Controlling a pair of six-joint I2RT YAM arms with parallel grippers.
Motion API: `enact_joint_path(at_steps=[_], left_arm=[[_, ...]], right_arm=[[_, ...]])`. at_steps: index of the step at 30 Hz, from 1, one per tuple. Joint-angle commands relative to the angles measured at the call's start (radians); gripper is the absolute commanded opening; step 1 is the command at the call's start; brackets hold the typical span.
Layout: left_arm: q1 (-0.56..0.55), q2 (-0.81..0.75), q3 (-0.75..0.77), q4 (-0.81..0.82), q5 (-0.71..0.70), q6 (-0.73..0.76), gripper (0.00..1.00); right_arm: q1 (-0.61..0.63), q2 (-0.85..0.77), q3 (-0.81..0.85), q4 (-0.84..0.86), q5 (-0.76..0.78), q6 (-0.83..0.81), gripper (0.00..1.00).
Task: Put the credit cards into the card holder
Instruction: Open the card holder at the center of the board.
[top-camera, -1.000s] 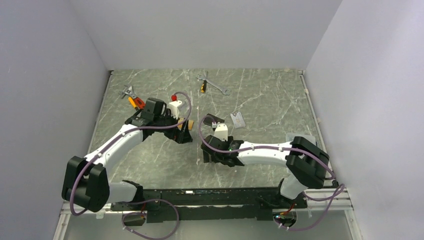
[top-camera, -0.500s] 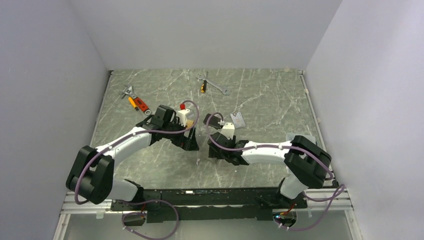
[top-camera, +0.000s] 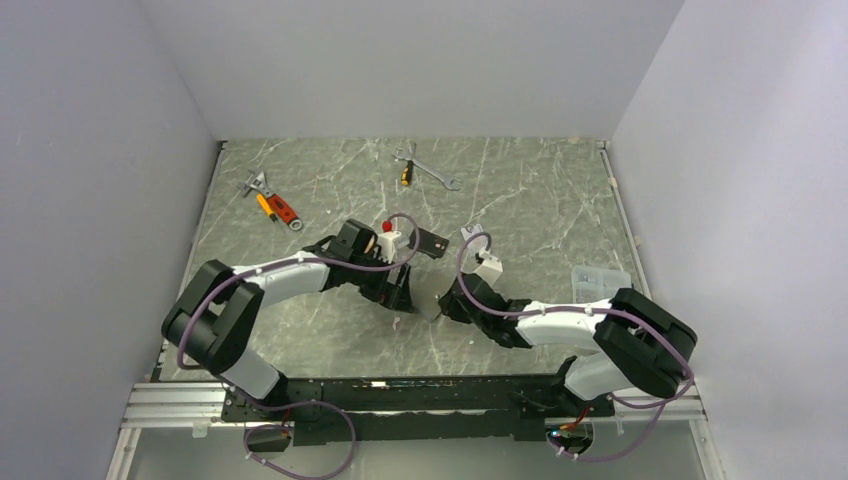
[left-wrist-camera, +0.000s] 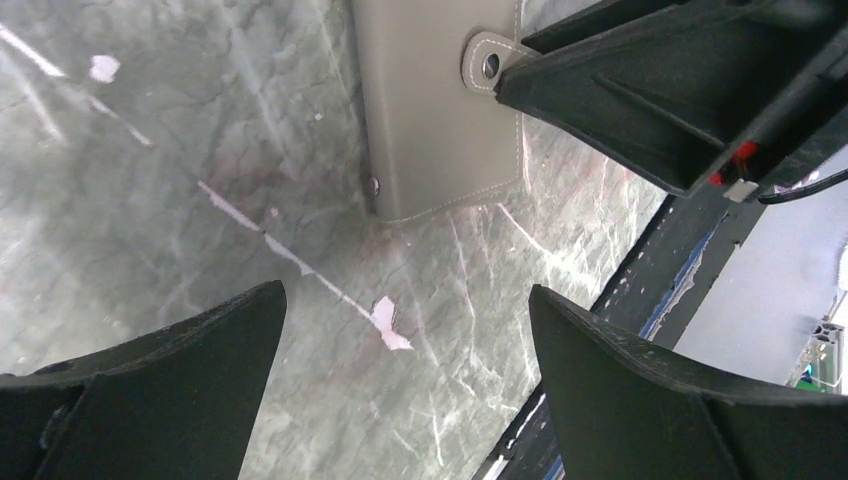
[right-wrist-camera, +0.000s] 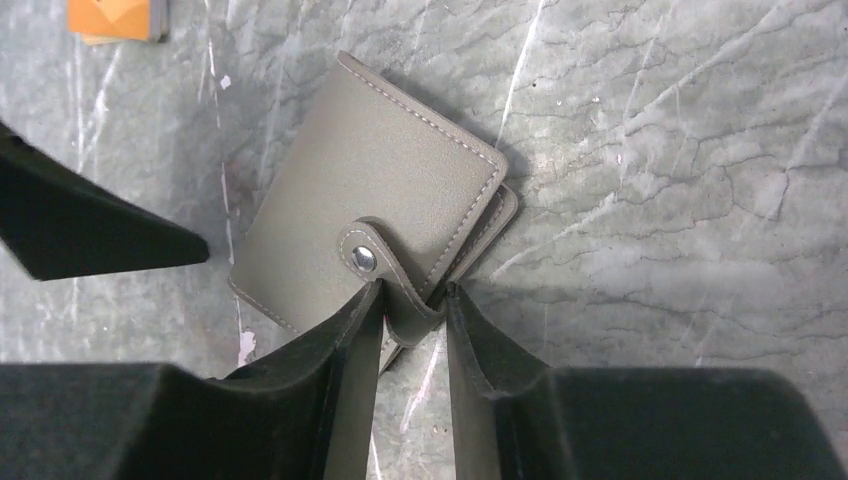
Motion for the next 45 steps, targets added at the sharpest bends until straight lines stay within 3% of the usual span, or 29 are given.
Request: enact_joint_path(at_steps=[1,13,21,29,34,38,42,45], left_arm=[[-0.025,0.064,0.071,0.078,-0.019,-0.034,0.99],[-0.037,0.227,0.156,0.133,0.026,-0.076,0.98],[-0.068,0.295,0.155,0.156,0.084,-0.108,0.8],[-0.08,0.282,0.104,0.207,0.143,-0.129,0.73],[-0.081,0.288,0.093,0.213,0.177,-0.118,0.54],[-0.08,0.288,0.093,0.236,0.207,-0.131,0.31],[-0.051,0.258,0.125,0.221,0.251,-0.146,0.01],[0.003,0.196,0.204,0.136,0.29,-0.152,0.0]], right_arm=[[-0.001,0.002,-0.107,0.013,-0.068,0.029,0.28],[-0.015,-0.035,-0.245,0.126,-0.095,0.038,0.24],[-0.034,-0.058,-0.272,0.185,-0.108,0.017,0.24],[-0.05,-0.084,-0.276,0.2,-0.119,-0.006,0.25],[-0.062,-0.084,-0.284,0.224,-0.132,-0.007,0.25],[-0.067,-0.083,-0.261,0.221,-0.15,-0.031,0.29],[-0.073,-0.123,-0.199,0.139,-0.142,-0.074,0.46],[-0.082,-0.221,-0.134,0.024,-0.106,-0.118,0.62]])
